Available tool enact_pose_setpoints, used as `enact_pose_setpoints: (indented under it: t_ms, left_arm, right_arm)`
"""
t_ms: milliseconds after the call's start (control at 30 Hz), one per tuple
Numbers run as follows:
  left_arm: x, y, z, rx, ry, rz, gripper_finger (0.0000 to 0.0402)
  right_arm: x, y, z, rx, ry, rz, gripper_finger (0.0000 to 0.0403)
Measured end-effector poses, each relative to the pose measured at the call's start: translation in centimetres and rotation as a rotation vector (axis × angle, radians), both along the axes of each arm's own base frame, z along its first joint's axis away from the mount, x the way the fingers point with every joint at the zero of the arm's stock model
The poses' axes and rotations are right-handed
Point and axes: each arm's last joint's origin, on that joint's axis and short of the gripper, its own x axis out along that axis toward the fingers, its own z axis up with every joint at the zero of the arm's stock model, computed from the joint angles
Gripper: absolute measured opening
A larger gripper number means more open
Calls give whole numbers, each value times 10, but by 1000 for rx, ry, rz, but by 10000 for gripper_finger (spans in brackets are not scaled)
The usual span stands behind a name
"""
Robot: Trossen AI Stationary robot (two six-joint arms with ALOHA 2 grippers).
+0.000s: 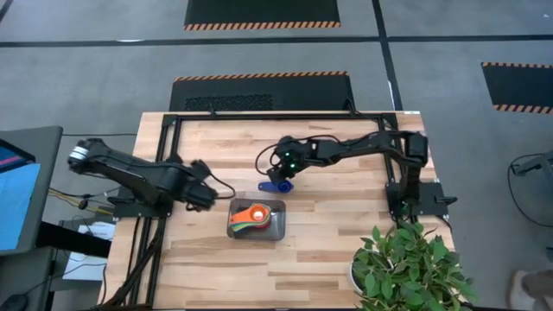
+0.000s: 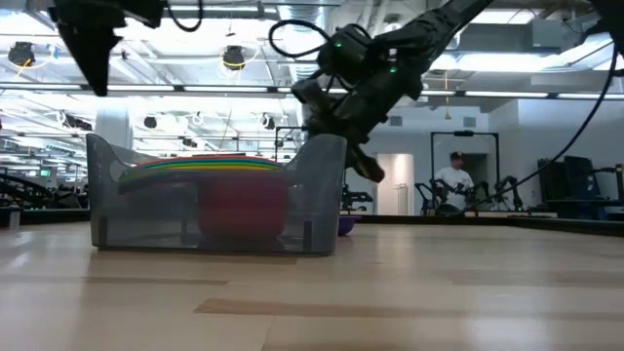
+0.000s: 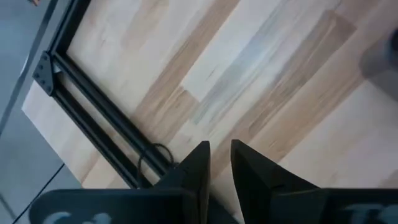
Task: Nest measuring cups in basket
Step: Stack the dark blue measuring cup on top of the orange measuring cup into the bin
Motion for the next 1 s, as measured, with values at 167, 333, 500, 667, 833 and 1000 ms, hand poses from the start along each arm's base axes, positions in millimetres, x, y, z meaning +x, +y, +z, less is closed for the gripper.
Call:
enact_pose_setpoints:
  t_ms: [167,333,500,667,833,1000]
  left_arm:
    - [-29,10,3,5,-65,1,55]
    - [-51,17,4,7,-128,1,55]
    - [-63,21,7,15,-180,1,55]
    - [-68,22,8,18,-206,2,55]
    - [-68,23,9,21,-199,-14,55]
    - [-68,23,8,22,-200,-12,55]
  right_arm:
    - [7,-3,-3,-4,27,-15,161]
    - [-3,-13,-5,-19,113,-73,215]
    - [-12,-11,-13,13,240,-68,240]
    - [-8,6,-22,22,271,-21,234]
    - [-10,15,-27,-28,342,-37,223]
    - [-10,25,-30,-14,365,-29,215]
